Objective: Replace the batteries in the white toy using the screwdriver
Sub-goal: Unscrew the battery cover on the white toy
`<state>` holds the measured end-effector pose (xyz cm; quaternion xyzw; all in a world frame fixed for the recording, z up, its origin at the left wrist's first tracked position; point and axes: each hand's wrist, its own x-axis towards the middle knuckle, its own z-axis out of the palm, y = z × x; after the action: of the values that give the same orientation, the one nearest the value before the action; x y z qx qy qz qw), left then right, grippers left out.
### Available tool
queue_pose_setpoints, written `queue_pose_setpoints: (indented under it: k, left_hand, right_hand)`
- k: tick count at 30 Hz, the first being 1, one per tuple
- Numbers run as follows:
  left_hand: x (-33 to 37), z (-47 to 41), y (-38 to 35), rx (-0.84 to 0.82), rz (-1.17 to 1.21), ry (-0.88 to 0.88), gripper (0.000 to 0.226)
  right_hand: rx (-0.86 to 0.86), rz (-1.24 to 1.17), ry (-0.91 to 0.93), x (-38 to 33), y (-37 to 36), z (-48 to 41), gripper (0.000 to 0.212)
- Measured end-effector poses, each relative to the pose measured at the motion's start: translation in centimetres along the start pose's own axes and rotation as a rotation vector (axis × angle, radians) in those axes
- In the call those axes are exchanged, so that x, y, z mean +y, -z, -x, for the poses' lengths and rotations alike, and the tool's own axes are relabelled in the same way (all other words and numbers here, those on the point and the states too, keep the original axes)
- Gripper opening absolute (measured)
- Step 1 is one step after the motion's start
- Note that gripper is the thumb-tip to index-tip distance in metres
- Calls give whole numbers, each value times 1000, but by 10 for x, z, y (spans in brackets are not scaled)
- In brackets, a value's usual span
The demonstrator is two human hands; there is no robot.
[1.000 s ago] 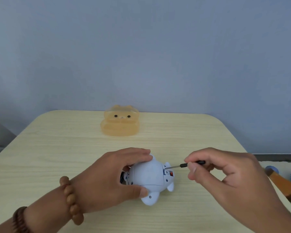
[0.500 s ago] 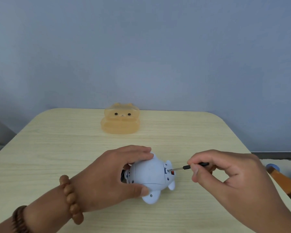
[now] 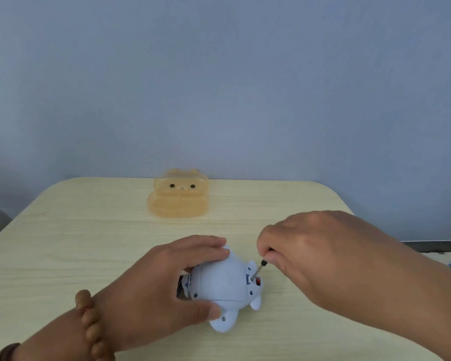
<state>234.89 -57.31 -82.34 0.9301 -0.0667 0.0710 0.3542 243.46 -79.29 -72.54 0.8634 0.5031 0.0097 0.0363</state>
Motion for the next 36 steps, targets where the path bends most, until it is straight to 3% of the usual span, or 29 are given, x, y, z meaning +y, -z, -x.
queue_pose_setpoints:
  k: [3, 6, 8, 11, 16, 23, 30, 33, 36]
  left_hand:
    - [1, -1, 0, 0, -14, -17, 70]
    - [2, -1, 0, -11, -14, -17, 70]
    - [2, -1, 0, -12, -24, -18, 69]
    - [1, -2, 1, -14, -8, -5, 70]
    - [1, 0, 1, -6, 26, 3, 69]
    - [5, 0, 3, -13, 13, -3, 68]
    - [6, 1, 4, 1, 14, 12, 70]
    - [7, 1, 3, 1, 9, 10, 70]
    - [8, 0, 4, -4, -9, -1, 70]
  right_hand:
    - [-69, 47, 8, 2, 6, -9, 10]
    - [-74, 106, -32, 0, 6, -12, 40]
    - [-38, 124, -68, -3, 1, -12, 48]
    - [34, 56, -90, -7, -7, -13, 43]
    - [-40, -128, -94, -4, -4, -10, 16]
    - [-31, 137, -81, -6, -10, -22, 48]
    - [-80, -91, -108, -5, -8, -12, 9]
    - [-89, -71, -109, -5, -9, -15, 14]
    - [-105, 27, -108, -5, -9, -18, 35]
